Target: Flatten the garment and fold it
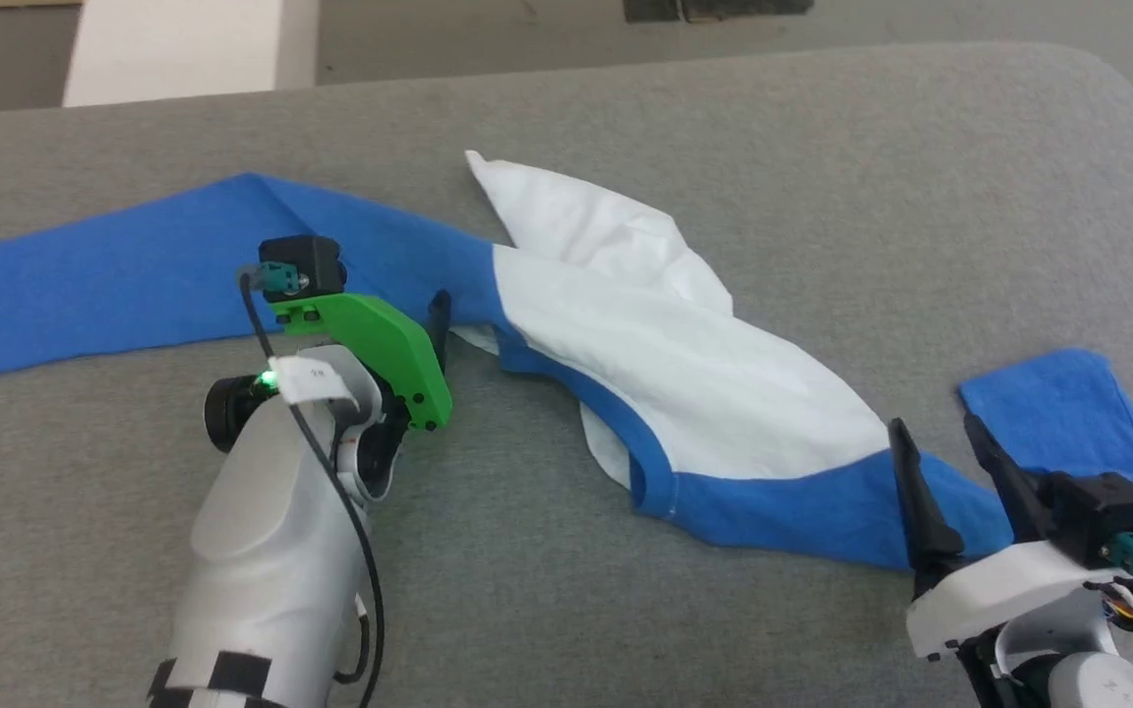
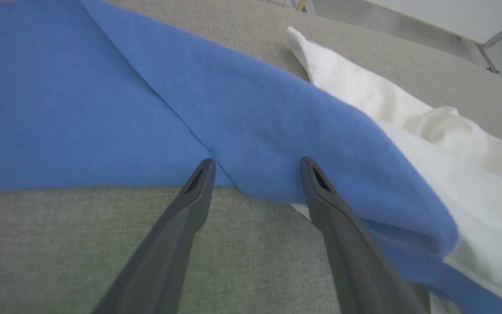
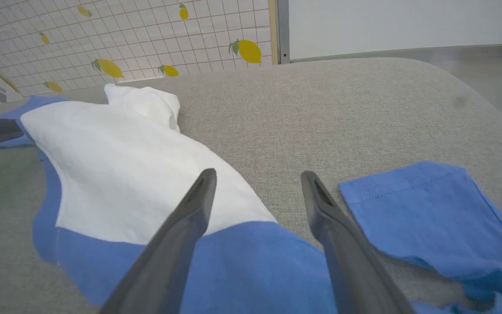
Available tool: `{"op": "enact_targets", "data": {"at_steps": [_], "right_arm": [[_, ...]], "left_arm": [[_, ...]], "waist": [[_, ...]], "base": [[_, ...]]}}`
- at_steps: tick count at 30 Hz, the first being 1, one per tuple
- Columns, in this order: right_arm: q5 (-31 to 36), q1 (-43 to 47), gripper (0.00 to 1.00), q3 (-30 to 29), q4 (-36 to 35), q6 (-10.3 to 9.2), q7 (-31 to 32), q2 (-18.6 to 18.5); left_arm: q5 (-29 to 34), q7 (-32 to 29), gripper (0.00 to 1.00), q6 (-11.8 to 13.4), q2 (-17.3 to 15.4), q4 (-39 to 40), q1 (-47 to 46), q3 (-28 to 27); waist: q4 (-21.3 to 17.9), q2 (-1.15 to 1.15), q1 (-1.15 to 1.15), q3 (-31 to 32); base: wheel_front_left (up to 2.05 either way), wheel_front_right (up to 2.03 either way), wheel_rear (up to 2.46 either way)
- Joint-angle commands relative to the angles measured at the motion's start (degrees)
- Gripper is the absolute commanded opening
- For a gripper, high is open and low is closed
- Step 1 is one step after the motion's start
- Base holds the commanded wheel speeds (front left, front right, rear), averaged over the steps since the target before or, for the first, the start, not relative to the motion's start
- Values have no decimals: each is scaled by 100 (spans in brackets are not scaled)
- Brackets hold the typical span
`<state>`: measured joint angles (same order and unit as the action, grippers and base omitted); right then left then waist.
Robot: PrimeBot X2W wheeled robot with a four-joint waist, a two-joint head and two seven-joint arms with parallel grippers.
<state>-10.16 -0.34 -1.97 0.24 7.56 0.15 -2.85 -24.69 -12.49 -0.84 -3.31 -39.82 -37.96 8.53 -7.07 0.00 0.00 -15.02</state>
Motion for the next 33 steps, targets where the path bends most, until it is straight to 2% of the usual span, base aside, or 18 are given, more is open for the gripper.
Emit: {"op": "enact_targets", "data": {"at_steps": [1,3,6,7,8,9,17,22,26,33], "right_arm": [[-39,-103,100,43,-16,-8,-3,-3],[-68,-127,100,72,0,-8,-14,-3],[-100,-146,100,69,33,-8,-39,-3],[-105,-152,100,70,52,-8,-44,-3],[-109,-158,100,77,67,-8,-46,-3],[-110,-169,100,85,80,-8,-53,-3],[-61,-151,100,31,114,-8,-19,-3],[-37,-7,100,-44,93,-8,57,-3],[-41,122,100,-120,53,-8,128,-3],[-58,266,100,-172,-40,-8,305,-3]], "left_arm": [[-61,-181,100,72,-47,-131,-130,24],[-98,-487,100,65,-57,-296,-196,63],[-209,-785,100,-90,-45,-380,-231,133],[-233,-846,87,-125,-40,-392,-232,159],[-229,-874,46,-143,-38,-399,-232,190],[-211,-870,0,-176,-37,-393,-234,235],[-242,80,0,-202,-21,93,20,214],[-263,436,0,-225,-59,959,676,275],[-311,332,0,-85,-202,1981,1566,237],[-443,-448,0,378,-514,3523,3493,188]], "waist": [[-233,0,0,-222],[-255,0,0,-244],[-244,0,0,-260],[-231,0,0,-261],[-216,0,0,-259],[-196,0,0,-255],[150,0,0,78],[448,0,0,448],[683,0,0,677],[1053,0,0,811]], "base": [[0,0,0],[0,0,0],[0,0,0],[0,0,0],[0,0,0],[0,0,0],[0,0,0],[0,0,0],[0,0,0],[0,0,0]]}}
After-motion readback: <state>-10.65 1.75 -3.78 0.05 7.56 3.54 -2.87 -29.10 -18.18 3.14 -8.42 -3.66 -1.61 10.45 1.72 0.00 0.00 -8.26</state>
